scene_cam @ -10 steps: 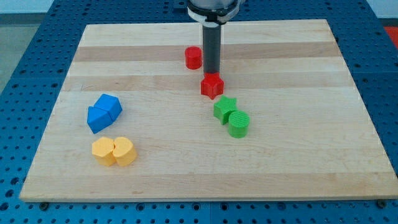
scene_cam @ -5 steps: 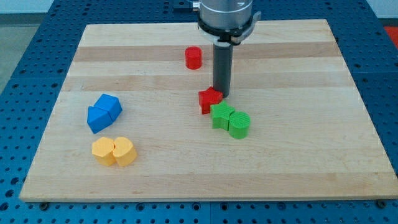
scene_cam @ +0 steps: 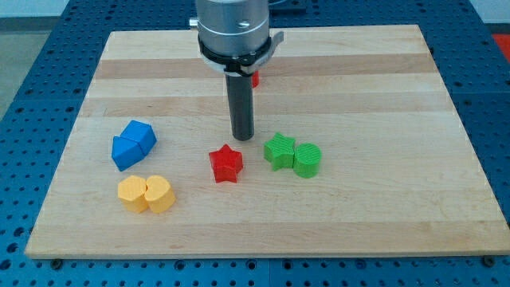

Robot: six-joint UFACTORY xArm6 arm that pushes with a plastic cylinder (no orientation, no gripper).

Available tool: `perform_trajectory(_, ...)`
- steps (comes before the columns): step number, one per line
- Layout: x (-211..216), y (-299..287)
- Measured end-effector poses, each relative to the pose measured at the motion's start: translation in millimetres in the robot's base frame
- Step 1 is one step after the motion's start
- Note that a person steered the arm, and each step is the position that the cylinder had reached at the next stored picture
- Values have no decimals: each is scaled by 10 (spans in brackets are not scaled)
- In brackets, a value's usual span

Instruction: Push red star towards bottom center

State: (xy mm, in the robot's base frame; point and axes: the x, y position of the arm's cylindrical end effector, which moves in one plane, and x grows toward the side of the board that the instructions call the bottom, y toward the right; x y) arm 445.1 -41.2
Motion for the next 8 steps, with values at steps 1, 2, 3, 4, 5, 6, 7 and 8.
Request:
perform_trajectory(1, 290, -320)
perform_trajectory(2, 820, -443)
perform_trajectory(3, 854, -436)
perform_trajectory(4, 855, -353)
perform_trajectory(5, 853, -268)
perform_trajectory(6, 853, -192)
perform_trajectory(7, 860, -180)
perform_trajectory(8, 863, -57)
